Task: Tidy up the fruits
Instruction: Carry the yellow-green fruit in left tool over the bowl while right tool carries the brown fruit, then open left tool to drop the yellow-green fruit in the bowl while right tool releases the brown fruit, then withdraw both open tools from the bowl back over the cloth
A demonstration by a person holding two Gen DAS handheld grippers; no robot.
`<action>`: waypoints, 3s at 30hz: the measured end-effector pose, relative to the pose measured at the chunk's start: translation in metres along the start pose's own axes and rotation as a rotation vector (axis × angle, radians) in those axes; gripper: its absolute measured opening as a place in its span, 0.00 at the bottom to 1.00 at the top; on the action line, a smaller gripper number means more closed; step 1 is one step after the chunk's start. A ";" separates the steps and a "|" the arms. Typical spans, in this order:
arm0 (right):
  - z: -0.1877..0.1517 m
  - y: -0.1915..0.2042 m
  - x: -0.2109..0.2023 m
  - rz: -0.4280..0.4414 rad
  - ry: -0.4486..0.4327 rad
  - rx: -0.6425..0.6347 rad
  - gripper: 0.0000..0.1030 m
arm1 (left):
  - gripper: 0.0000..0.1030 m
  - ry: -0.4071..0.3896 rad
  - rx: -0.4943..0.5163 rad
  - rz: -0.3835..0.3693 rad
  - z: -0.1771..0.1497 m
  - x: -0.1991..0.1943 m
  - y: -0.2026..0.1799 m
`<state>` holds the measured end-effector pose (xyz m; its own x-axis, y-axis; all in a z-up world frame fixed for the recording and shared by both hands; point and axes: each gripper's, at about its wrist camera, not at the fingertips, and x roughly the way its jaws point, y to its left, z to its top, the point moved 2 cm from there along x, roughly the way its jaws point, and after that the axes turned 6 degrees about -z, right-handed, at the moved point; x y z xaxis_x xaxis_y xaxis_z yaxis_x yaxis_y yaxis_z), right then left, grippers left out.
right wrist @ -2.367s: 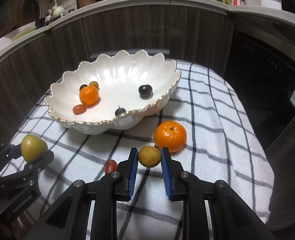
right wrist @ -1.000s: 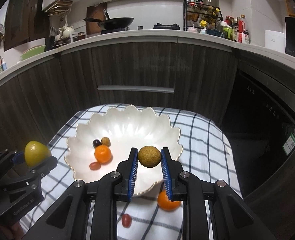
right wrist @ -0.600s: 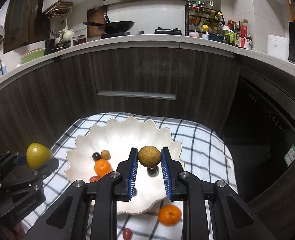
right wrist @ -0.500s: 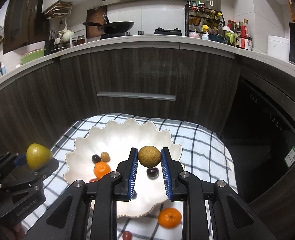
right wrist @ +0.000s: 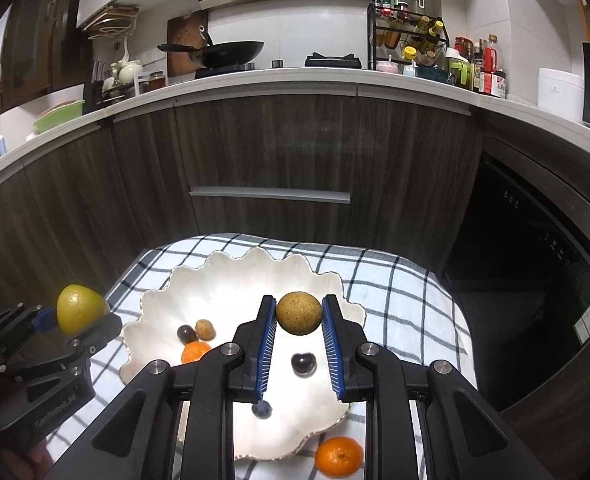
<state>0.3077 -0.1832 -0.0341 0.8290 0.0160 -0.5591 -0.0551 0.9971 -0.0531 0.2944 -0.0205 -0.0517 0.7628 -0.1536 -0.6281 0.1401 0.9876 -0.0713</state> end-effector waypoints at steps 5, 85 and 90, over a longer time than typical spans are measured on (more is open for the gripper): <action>0.002 0.000 0.010 -0.001 0.010 0.005 0.24 | 0.46 0.006 0.002 0.001 0.006 0.010 0.003; -0.004 -0.017 0.039 -0.071 0.142 0.032 0.67 | 0.94 0.017 0.029 0.039 0.013 0.015 0.000; -0.005 -0.017 0.024 -0.071 0.129 0.038 0.67 | 0.95 0.009 0.019 0.037 0.009 0.002 -0.001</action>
<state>0.3258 -0.2003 -0.0509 0.7512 -0.0615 -0.6572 0.0238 0.9975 -0.0661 0.3016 -0.0225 -0.0461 0.7621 -0.1168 -0.6369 0.1238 0.9917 -0.0337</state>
